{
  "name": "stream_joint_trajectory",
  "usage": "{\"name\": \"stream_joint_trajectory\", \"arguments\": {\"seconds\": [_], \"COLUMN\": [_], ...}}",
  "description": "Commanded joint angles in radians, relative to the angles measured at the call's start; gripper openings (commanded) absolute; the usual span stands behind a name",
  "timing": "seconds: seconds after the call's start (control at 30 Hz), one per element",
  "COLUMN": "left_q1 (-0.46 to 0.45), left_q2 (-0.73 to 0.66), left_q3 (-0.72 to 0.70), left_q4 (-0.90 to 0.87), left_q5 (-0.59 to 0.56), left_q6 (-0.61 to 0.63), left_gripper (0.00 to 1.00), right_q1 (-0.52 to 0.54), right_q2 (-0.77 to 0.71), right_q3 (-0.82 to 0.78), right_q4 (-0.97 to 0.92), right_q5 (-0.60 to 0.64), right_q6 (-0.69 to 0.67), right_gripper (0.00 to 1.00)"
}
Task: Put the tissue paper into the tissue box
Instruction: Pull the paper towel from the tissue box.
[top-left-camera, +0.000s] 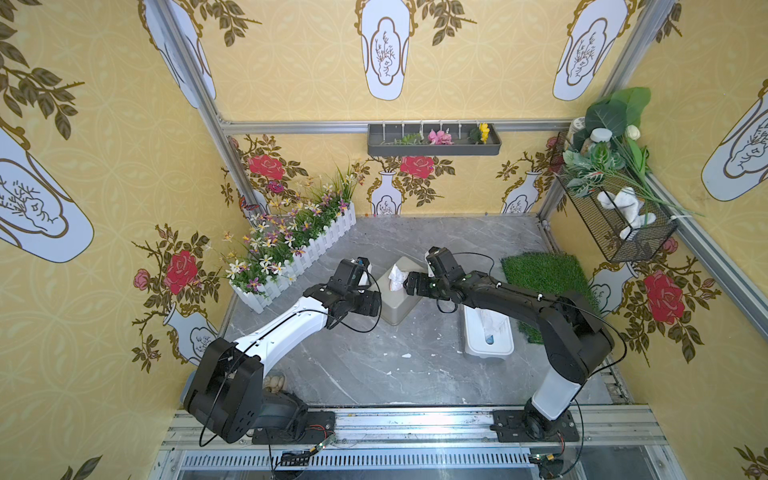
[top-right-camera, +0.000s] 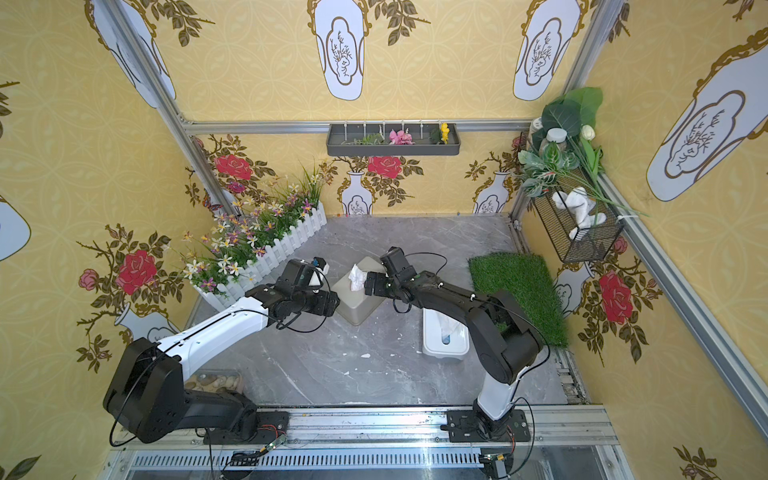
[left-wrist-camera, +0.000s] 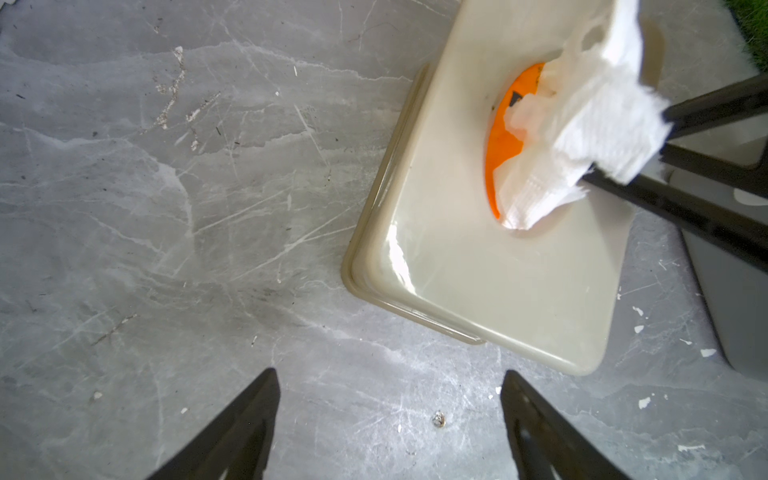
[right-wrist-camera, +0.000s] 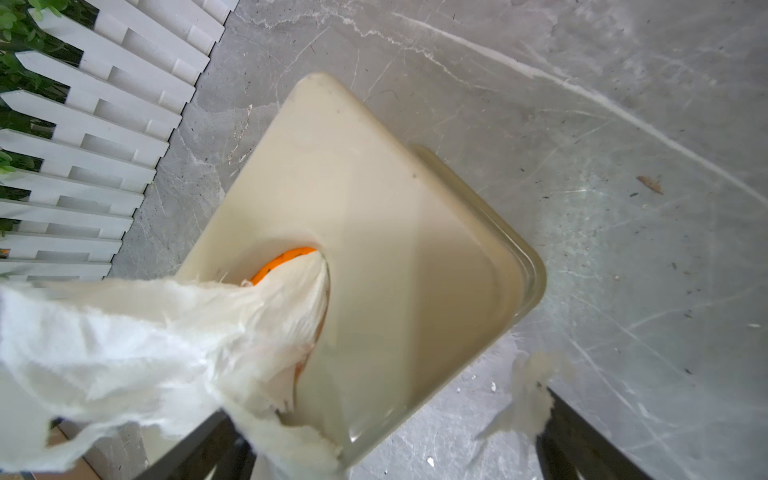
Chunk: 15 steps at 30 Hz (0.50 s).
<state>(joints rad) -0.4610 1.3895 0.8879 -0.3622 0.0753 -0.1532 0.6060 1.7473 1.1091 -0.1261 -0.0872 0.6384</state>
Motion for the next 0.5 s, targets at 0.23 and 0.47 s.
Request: {"name": "stream_joint_trajectory", "arguments": {"seconds": [0.23,0.47], "left_q1": [-0.001,-0.001], "left_q2": [-0.032,-0.041], "left_q3": [-0.027,-0.032], "left_q4": [-0.001,0.005], "left_q5": [-0.002,-0.002], "left_q6": [-0.008,-0.013], "left_gripper": [0.85,0.85], "right_q1": [0.022,0.078], "right_q2": [-0.082,-0.069], "right_q3": [0.038,0.075], "right_q4": [-0.063,-0.114], "right_q5": [0.026,0.044], "right_q6": [-0.040,-0.055], "right_gripper": [0.98,0.97]}}
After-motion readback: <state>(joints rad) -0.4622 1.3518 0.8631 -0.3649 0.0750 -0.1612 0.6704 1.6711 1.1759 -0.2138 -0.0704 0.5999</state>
